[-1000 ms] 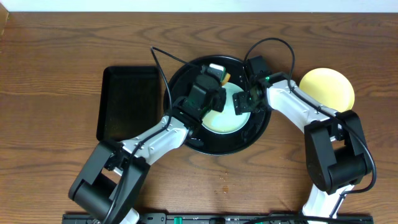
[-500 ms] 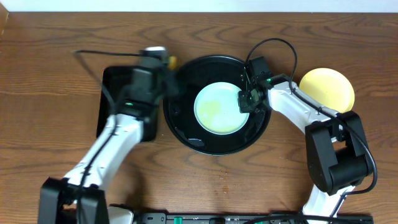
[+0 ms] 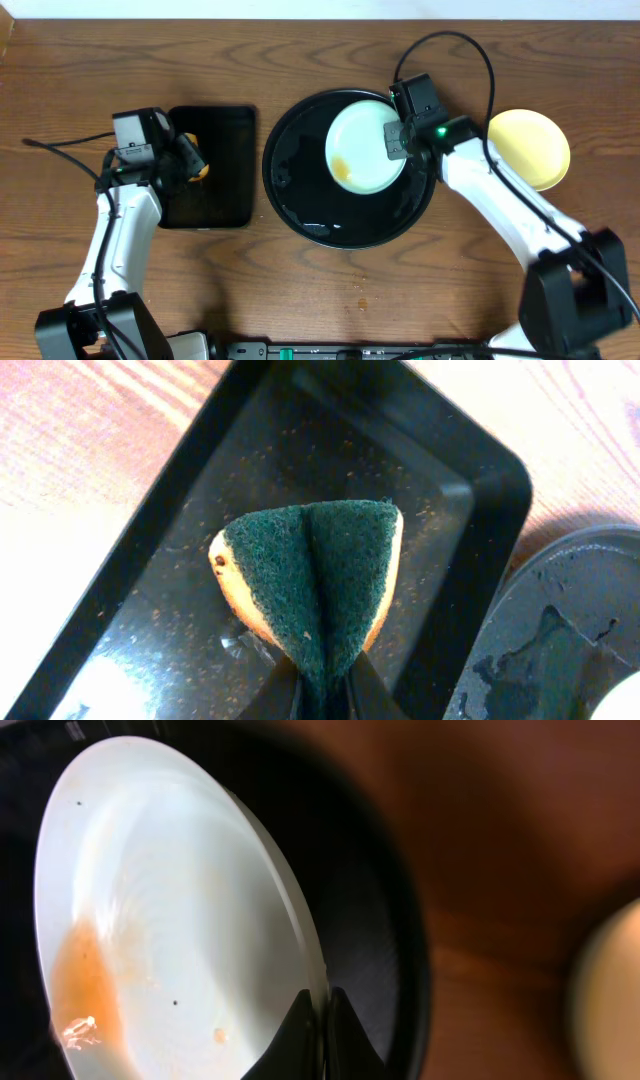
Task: Clean dirty plates on tray and stack at the side
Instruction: 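Return the sponge to the black tray with the left gripper, then lift the green plate off the round tray with the right gripper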
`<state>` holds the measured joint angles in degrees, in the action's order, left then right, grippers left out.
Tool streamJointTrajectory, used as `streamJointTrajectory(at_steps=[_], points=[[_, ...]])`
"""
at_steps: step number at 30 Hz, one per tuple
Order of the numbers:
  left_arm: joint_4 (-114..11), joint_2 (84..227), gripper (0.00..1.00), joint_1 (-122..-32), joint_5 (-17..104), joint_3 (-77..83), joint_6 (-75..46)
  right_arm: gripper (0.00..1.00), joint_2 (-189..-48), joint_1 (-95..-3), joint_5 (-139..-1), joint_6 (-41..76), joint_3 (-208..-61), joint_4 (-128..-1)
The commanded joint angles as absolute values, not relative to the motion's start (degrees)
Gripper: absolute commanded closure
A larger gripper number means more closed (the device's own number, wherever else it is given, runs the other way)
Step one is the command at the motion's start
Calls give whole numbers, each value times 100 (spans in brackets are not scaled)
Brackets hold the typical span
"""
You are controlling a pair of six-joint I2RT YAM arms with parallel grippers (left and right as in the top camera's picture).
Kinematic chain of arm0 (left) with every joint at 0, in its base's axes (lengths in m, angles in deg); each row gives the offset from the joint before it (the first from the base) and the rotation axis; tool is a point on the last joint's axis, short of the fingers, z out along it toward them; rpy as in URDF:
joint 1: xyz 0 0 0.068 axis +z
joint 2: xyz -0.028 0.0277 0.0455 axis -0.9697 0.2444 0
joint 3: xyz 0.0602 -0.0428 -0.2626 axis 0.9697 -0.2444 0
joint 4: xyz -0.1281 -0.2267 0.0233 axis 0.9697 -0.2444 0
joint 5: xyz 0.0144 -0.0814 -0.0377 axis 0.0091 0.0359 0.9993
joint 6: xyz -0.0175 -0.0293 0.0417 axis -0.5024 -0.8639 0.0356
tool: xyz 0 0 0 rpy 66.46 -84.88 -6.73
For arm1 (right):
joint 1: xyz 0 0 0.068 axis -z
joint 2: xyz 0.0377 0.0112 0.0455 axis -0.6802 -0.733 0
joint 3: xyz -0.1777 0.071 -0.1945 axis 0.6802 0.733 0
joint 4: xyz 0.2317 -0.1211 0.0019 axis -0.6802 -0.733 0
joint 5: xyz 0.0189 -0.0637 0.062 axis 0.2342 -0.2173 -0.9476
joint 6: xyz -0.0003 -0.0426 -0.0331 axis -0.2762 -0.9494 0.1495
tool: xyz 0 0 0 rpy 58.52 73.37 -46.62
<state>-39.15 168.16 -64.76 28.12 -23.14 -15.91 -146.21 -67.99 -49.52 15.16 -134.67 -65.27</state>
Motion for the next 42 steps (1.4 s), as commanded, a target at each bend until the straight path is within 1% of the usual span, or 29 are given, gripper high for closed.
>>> streamJointTrajectory(at_steps=[1, 10, 18, 25, 29, 31, 35, 37, 42], points=[[-3985, 16733, 91, -6413, 2974, -2233, -1646, 99, -14120, -7194, -3676, 1333, -13598, -6462], [-3976, 16930, 91, -6413, 2928, -2253, -1620, 99, -13873, -8468, -714, 635, -13598, -5942], [-3937, 17400, 91, -6413, 2932, -2253, -1491, 99, -13875, -9096, 529, -27, -13598, -5067], [-3902, 17669, 91, -6413, 2932, -2253, -1491, 99, -13875, -9203, 711, -468, -13598, -4608], [-3849, 17680, 91, -6419, 2930, -2255, -1196, 99, -13875, -9203, 711, -534, -13598, -4398], [-3801, 17704, 91, -6450, 2932, -2257, -949, 99, -13880, -9201, 704, -864, -13598, -4060], [-3696, 17820, 89, -6568, 2932, -2271, -575, 99, -13923, -9214, 499, -2217, -13598, -3137], [-3670, 17863, 89, -6631, 2932, -2271, -372, 99, -13949, -9257, 359, -2752, -13598, -2980], [-3569, 17870, 88, -6699, 2932, -2271, -223, 99, -14009, -9347, 370, -2822, -13596, -3192]])
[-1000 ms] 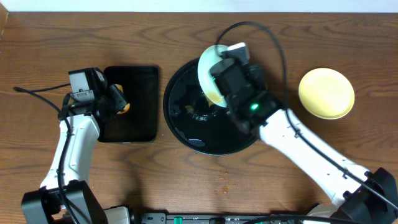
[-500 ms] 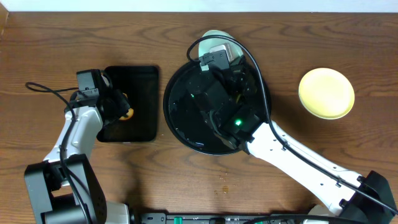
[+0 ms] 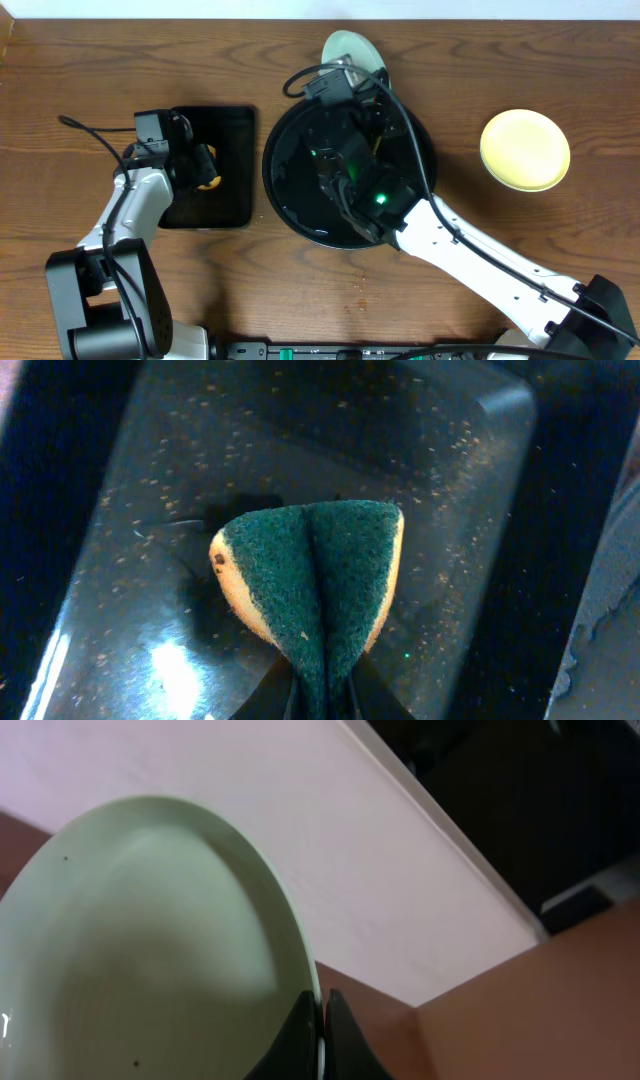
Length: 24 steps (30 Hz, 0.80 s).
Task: Clean dirty plates on tray and stack at the side
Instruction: 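Lift the green plate off the round tray with the right gripper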
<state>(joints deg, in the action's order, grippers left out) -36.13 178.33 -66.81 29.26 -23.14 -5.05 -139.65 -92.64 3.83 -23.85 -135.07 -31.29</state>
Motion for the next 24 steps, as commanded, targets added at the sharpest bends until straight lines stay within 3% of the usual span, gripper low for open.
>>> streamJointTrajectory(at_steps=[1, 8, 11, 17, 24], points=[[-3561, 17870, 88, -6699, 2930, -2271, -223, 99, -14030, -9347, 368, -2820, -13596, -3260], [-3550, 17870, 88, -6699, 2932, -2271, -225, 99, -14122, -9273, 66, -2746, -13594, -3542], [-3552, 17870, 88, -6701, 2935, -2271, -225, 99, -14122, -9104, -325, -1909, -13594, -4009], [-3550, 17870, 88, -6699, 2935, -2271, -225, 99, -14122, -8298, -2867, -27, -13594, -5351], [-3550, 17870, 87, -6699, 2935, -2271, -225, 99, -14078, -6720, -5894, 1219, -13601, -5651]])
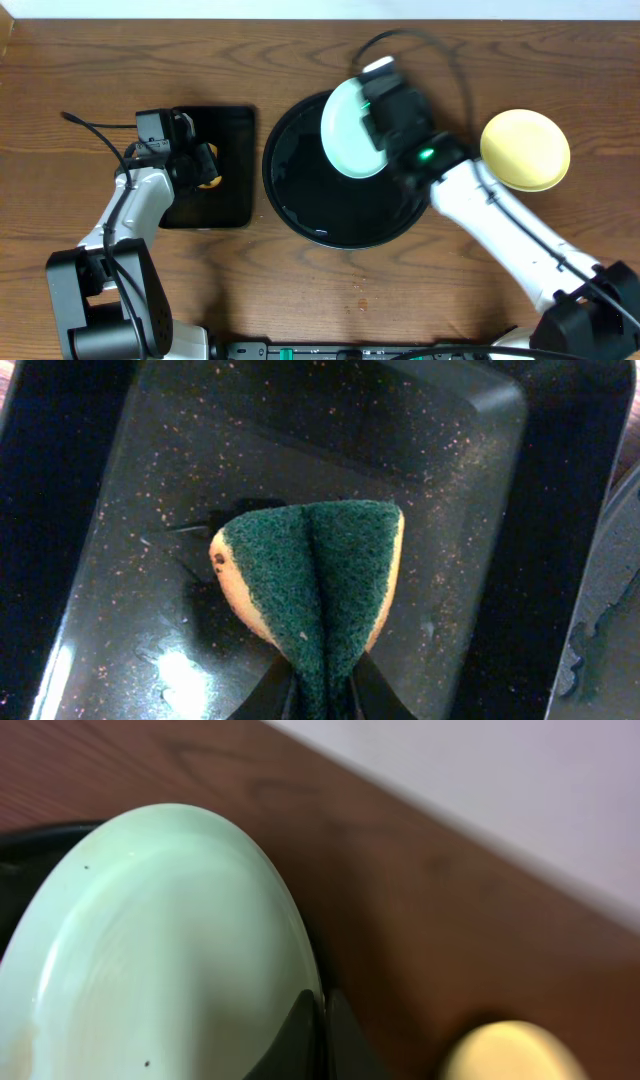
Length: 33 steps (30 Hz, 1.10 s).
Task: Clean dirty plates on tray and stack at the side
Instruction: 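Lift the green plate off the round tray with the right gripper, then carry the green plate right and lower it onto the yellow plate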
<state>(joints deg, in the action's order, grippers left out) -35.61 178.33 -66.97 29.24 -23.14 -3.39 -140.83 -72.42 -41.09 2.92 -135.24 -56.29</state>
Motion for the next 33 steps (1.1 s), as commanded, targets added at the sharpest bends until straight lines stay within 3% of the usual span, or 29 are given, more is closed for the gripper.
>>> streamJointTrajectory(at_steps=[1, 4, 16, 29, 30, 31, 33], points=[[-3550, 17870, 87, -6699, 2935, -2271, -225, 99, -14078, -6368, -6364, 1352, -13601, -5692], [-3552, 17870, 87, -6699, 2935, -2271, -225, 99, -14081, -5435, -7046, 1451, -13601, -5882], [-3524, 17870, 85, -6699, 2930, -2273, -225, 99, -14190, -2305, -7053, 989, -13598, -6433], [-3263, 17870, 85, -6699, 2932, -2290, -223, 99, -15407, -1398, -6856, 889, -13596, -6501], [-3263, 17870, 85, -6699, 2932, -2290, -223, 97, -15504, -1400, -6856, 889, -13596, -6490], [-3263, 17870, 85, -6699, 2932, -2292, -223, 89, -15593, -1400, -6860, 889, -13598, -6470], [-3266, 17870, 85, -6699, 2932, -2292, -223, 66, -15707, -1402, -6895, 889, -13598, -6449]])
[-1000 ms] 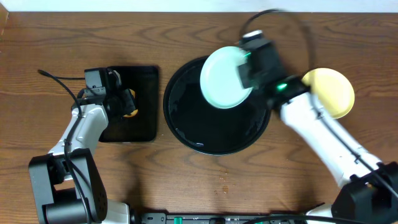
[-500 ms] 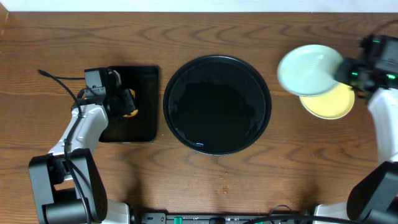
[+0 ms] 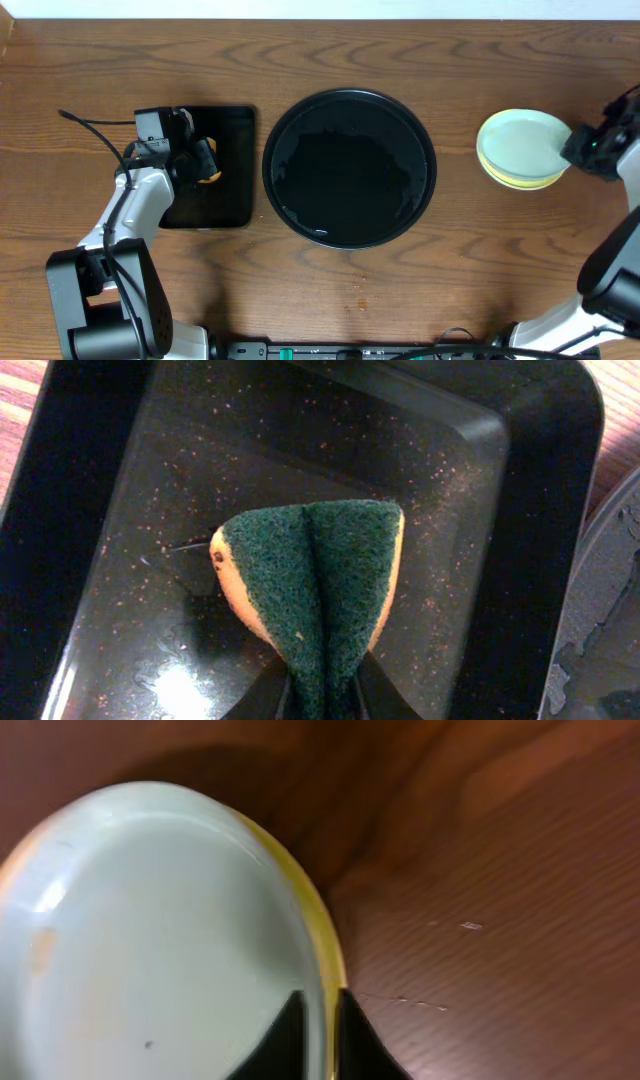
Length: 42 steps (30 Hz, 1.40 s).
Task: Clean dirty plates on tray and stack at the side
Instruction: 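Carry the green plate right and lower it onto the yellow plate, then open the right gripper and withdraw it from the plate stack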
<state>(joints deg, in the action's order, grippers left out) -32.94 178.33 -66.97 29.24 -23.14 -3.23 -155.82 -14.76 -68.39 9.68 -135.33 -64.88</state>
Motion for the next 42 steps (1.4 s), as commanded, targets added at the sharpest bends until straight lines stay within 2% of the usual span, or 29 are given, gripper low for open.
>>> streamJointTrajectory(at_steps=[1, 4, 10, 12, 14, 18, 20, 24, 30, 42], points=[[-3266, 17870, 85, -6699, 2932, -2292, -223, 52, -15724, -1406, -6987, 889, -13598, -6416], [-3266, 17870, 85, -6699, 2930, -2297, -219, 38, -15685, -1411, -7339, 880, -13601, -6267], [-3268, 17870, 84, -6699, 2930, -2330, -22, 37, -15469, -1507, -8023, 334, -13609, -6490], [-3268, 17870, 84, -6699, 2930, -2330, 42, 39, -15420, -1618, -8080, 303, -13609, -6597], [-3268, 17870, 84, -6699, 2930, -2330, 42, 46, -15416, -1778, -8078, 303, -13609, -6717], [-3268, 17870, 84, -6699, 2930, -2330, 42, 71, -15423, -2134, -7888, 305, -13603, -6886], [-3268, 17870, 84, -6699, 2930, -2330, 42, 79, -15434, -2340, -7610, 305, -13596, -6873], [-3270, 17870, 83, -6699, 2930, -2330, 39, 87, -15508, -2801, -6390, 310, -13596, -6755], [-3263, 17870, 83, -6699, 2928, -2330, 138, 90, -15622, -3168, -5977, 342, -13596, -6575], [-3169, 17870, 83, -6705, 2930, -2428, 592, 84, -15619, -3282, -6259, 395, -13596, -6643]])
